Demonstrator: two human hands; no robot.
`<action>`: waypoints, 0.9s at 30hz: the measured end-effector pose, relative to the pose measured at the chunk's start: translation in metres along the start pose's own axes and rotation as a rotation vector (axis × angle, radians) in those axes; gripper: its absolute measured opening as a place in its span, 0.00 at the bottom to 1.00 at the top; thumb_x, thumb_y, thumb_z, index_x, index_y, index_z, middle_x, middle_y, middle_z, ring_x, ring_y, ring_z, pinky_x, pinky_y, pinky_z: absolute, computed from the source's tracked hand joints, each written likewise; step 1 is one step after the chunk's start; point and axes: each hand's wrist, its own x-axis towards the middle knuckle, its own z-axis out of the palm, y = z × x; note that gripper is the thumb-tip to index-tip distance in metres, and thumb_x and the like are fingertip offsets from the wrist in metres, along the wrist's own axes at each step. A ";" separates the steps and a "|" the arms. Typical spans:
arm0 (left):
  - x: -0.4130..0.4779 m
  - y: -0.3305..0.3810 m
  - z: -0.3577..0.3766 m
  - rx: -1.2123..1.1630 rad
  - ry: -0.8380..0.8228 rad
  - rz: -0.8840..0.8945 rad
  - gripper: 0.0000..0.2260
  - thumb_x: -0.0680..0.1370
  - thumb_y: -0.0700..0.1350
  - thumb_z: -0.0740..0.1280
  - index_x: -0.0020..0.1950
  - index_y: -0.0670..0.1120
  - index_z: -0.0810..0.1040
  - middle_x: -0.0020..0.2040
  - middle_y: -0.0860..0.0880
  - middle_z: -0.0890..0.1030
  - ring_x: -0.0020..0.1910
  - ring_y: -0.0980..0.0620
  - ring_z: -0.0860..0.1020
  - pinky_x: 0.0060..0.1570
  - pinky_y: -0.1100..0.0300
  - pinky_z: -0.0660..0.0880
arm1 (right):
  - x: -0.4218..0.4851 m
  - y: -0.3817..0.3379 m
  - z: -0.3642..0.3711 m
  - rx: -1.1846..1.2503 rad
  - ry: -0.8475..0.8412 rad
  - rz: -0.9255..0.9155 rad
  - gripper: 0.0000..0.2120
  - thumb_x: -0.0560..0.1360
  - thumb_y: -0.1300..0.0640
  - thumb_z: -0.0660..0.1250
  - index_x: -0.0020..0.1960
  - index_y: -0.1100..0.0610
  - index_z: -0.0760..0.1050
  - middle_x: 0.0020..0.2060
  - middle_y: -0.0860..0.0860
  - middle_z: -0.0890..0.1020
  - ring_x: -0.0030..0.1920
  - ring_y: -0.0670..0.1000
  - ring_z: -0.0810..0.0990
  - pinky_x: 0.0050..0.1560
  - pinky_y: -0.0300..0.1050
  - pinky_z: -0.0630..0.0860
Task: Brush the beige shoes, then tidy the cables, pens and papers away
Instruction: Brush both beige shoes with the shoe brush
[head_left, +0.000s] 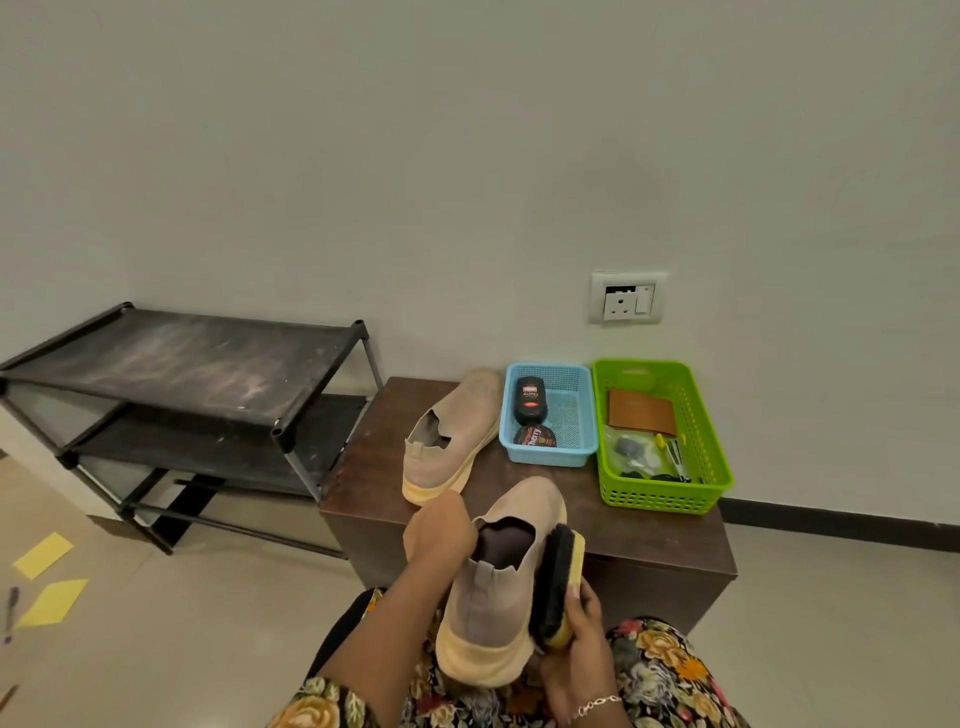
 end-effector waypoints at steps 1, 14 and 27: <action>0.002 -0.001 0.000 -0.006 0.005 0.004 0.10 0.79 0.41 0.58 0.56 0.44 0.76 0.55 0.45 0.79 0.54 0.46 0.77 0.48 0.57 0.72 | 0.001 0.001 0.001 0.008 -0.004 0.007 0.10 0.80 0.57 0.56 0.60 0.50 0.68 0.47 0.53 0.78 0.43 0.56 0.76 0.29 0.47 0.78; 0.014 -0.023 -0.006 -0.363 0.150 0.155 0.03 0.74 0.42 0.68 0.41 0.47 0.76 0.43 0.49 0.81 0.44 0.51 0.78 0.43 0.62 0.72 | 0.019 0.017 0.021 -0.003 0.032 0.028 0.15 0.81 0.56 0.55 0.67 0.49 0.65 0.47 0.51 0.76 0.44 0.54 0.75 0.38 0.48 0.73; -0.064 -0.051 0.059 -0.743 0.270 0.327 0.39 0.69 0.48 0.73 0.66 0.74 0.53 0.71 0.56 0.66 0.72 0.56 0.62 0.70 0.52 0.64 | 0.016 0.028 0.029 -0.046 0.044 0.014 0.16 0.80 0.55 0.55 0.68 0.51 0.64 0.50 0.55 0.76 0.44 0.55 0.75 0.41 0.50 0.73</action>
